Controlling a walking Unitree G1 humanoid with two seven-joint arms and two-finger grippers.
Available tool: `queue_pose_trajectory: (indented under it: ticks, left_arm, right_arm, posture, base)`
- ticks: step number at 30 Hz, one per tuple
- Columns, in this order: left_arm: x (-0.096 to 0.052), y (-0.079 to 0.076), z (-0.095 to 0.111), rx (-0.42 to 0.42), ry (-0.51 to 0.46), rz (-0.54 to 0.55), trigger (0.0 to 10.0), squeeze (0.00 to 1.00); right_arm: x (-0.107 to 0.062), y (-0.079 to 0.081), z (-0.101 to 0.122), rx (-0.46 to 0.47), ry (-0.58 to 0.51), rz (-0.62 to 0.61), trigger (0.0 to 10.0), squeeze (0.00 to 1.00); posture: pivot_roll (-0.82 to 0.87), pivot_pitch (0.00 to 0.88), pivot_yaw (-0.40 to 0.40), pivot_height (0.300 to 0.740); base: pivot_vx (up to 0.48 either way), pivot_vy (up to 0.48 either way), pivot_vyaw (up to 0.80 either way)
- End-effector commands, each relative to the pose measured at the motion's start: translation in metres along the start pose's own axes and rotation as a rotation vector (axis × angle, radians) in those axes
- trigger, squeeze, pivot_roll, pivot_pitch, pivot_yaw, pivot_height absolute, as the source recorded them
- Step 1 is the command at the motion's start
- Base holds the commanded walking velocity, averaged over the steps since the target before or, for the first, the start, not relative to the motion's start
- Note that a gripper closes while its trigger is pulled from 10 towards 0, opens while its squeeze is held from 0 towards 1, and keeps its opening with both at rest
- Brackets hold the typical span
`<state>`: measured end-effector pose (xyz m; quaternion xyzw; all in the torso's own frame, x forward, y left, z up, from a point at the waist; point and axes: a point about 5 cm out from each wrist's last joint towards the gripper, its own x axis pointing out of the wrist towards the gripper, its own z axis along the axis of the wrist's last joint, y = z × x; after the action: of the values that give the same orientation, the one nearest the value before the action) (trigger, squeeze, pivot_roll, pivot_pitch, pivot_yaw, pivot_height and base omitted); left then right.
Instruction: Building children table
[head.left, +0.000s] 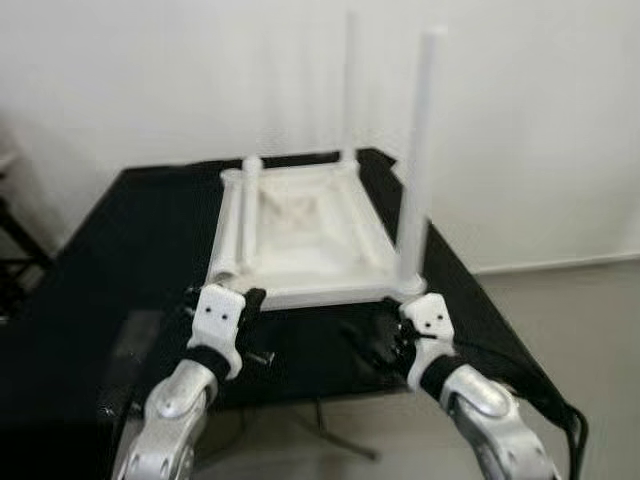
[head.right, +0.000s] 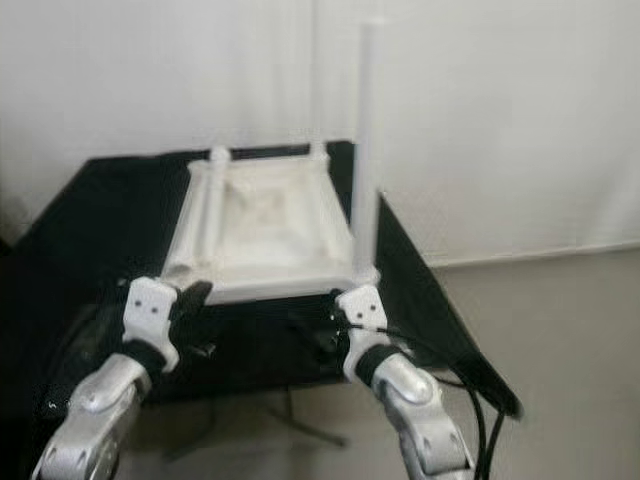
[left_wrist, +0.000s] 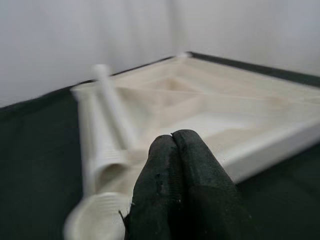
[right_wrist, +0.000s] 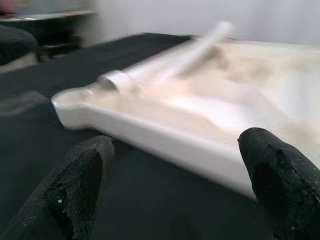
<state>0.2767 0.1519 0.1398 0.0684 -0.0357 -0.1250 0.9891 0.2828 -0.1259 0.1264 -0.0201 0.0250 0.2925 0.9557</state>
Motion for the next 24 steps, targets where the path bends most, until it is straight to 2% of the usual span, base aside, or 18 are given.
queue_pose_trajectory:
  ticks: [1, 7, 8, 10, 22, 24]
  left_arm:
    - [0.0, 0.006, -0.004, 0.019, 0.023, 0.009, 10.0, 0.0]
    - [0.002, 0.011, 0.0, 0.029, 0.01, 0.02, 10.0, 0.0]
    - [0.002, 0.015, 0.003, 0.019, -0.01, 0.03, 10.0, 0.0]
    - [0.002, 0.02, 0.004, 0.038, 0.018, 0.034, 10.0, 0.0]
    - [-0.001, 0.025, 0.0, 0.099, 0.042, -0.022, 10.0, 0.0]
    - [-0.003, 0.022, 0.004, 0.113, 0.026, -0.07, 10.0, 0.0]
  right_arm:
    - [0.0, 0.006, -0.002, 0.019, -0.004, 0.019, 10.0, 0.0]
    - [0.0, 0.007, -0.002, 0.021, -0.006, 0.019, 10.0, 0.0]
    - [0.001, 0.007, -0.002, 0.023, -0.007, 0.019, 10.0, 0.0]
    - [0.0, 0.008, -0.003, 0.03, -0.011, 0.019, 10.0, 0.0]
    - [0.0, 0.009, -0.003, 0.046, -0.018, 0.019, 10.0, 0.0]
    - [0.0, 0.009, -0.003, 0.053, -0.021, 0.019, 10.0, 0.0]
  posture:
    - [-0.02, 0.0, -0.001, 0.74]
    - [-0.02, 0.0, 0.003, 0.74]
    - [-0.02, 0.0, 0.004, 0.74]
    - [-0.01, 0.0, 0.005, 0.74]
    - [-0.01, 0.0, 0.014, 0.74]
    - [-0.01, 0.0, 0.016, 0.74]
  base:
    - [0.458, 0.0, 0.0]
    - [0.454, 0.0, 0.0]
    - [0.262, 0.0, 0.0]
    - [0.0, 0.0, 0.0]
    - [0.0, 0.479, 0.0]
    - [0.0, 0.377, 0.0]
